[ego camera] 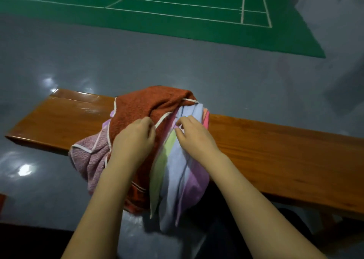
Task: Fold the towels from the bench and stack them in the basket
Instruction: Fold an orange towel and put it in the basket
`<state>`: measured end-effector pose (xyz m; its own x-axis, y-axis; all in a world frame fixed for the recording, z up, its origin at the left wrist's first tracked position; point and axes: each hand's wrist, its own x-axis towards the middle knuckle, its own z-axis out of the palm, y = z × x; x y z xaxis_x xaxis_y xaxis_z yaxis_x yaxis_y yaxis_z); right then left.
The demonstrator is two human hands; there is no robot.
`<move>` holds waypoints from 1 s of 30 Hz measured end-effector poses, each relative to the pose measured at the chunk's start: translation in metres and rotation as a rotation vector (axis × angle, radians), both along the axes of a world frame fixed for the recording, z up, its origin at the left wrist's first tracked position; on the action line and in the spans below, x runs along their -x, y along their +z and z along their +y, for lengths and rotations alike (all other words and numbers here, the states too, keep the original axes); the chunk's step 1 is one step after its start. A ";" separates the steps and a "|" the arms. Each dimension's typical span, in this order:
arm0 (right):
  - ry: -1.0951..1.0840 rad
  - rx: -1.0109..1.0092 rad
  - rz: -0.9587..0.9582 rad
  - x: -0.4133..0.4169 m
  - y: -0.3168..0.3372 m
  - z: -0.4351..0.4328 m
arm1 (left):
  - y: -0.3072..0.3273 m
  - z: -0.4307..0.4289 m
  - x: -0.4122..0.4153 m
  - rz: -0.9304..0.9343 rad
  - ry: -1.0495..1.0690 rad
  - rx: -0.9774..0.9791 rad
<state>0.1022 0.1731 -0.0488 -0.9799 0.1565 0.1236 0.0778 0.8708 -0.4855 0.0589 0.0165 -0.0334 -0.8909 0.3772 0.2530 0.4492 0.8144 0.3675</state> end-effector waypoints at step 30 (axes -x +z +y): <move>-0.637 1.815 0.048 0.041 0.009 -0.038 | 0.011 0.000 0.008 -0.361 0.448 -0.522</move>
